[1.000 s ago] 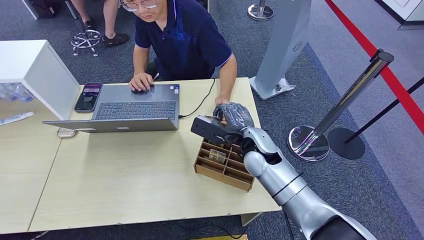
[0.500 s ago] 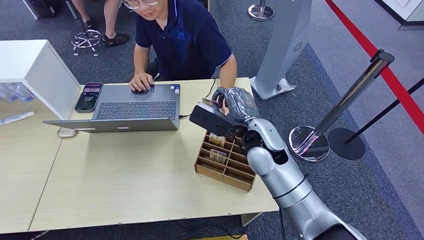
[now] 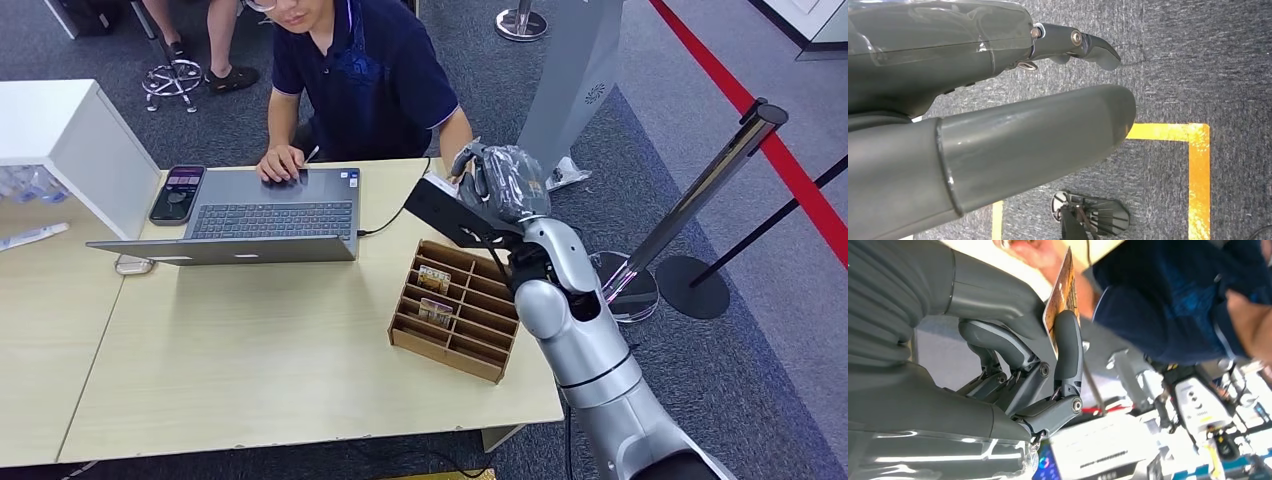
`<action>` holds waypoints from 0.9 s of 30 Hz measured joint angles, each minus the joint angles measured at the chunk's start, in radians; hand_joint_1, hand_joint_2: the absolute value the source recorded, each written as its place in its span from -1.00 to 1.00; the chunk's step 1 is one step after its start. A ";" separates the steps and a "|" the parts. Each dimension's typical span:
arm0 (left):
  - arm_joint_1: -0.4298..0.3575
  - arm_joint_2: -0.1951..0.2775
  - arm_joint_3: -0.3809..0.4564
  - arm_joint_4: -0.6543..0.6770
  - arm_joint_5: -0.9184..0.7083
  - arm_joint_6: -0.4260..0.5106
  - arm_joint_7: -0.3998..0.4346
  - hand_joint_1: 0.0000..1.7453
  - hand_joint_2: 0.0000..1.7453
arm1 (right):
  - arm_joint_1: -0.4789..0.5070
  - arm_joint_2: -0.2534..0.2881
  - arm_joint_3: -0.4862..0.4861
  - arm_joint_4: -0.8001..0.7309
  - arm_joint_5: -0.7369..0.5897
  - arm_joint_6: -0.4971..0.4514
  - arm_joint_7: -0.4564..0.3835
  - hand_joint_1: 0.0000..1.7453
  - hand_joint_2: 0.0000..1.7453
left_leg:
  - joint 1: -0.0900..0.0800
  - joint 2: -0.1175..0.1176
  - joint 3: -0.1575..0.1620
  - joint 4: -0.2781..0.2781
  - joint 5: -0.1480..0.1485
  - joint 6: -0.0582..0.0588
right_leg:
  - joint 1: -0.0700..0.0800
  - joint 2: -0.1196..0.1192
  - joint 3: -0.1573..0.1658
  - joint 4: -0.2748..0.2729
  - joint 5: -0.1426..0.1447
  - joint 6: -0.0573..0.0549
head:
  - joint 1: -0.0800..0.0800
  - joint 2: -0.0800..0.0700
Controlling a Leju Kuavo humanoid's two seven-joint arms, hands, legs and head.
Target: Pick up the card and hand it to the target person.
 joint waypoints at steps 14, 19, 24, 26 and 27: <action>-0.007 -0.001 0.000 0.000 -0.055 -0.002 0.016 -1.00 -1.00 | -0.096 -0.002 -0.061 0.180 -0.002 -0.041 -0.032 0.65 1.00 | 0.000 0.000 0.000 0.000 0.000 0.000 | 0.000 0.000 0.000 0.000 0.000 0.000 | 0.000 0.000; -0.013 -0.001 0.004 0.000 -0.075 -0.002 0.025 -1.00 -1.00 | -0.112 0.003 -0.086 0.294 -0.106 -0.070 -0.066 0.66 1.00 | 0.000 0.000 -0.001 0.000 0.000 0.000 | 0.000 0.000 0.000 0.000 0.000 0.000 | 0.000 0.000; -0.018 -0.003 0.012 0.000 -0.098 -0.003 0.034 -1.00 -1.00 | -0.112 0.009 -0.105 0.390 -0.226 -0.095 -0.101 0.65 1.00 | 0.000 0.000 -0.001 0.000 0.000 0.000 | 0.000 0.000 -0.001 0.000 0.000 0.000 | 0.000 0.000; -0.019 -0.004 0.017 0.000 -0.106 -0.004 0.038 -1.00 -1.00 | -0.112 0.010 -0.113 0.427 -0.270 -0.099 -0.115 0.64 1.00 | 0.000 0.000 -0.001 0.000 0.000 0.000 | 0.000 0.000 -0.001 0.000 0.000 0.000 | 0.000 0.000; -0.020 -0.004 0.020 0.000 -0.111 -0.004 0.039 -1.00 -1.00 | -0.112 0.012 -0.120 0.449 -0.293 -0.100 -0.122 0.64 1.00 | 0.000 0.000 -0.001 0.000 0.000 0.000 | 0.000 0.000 -0.001 0.000 0.000 0.000 | 0.000 0.000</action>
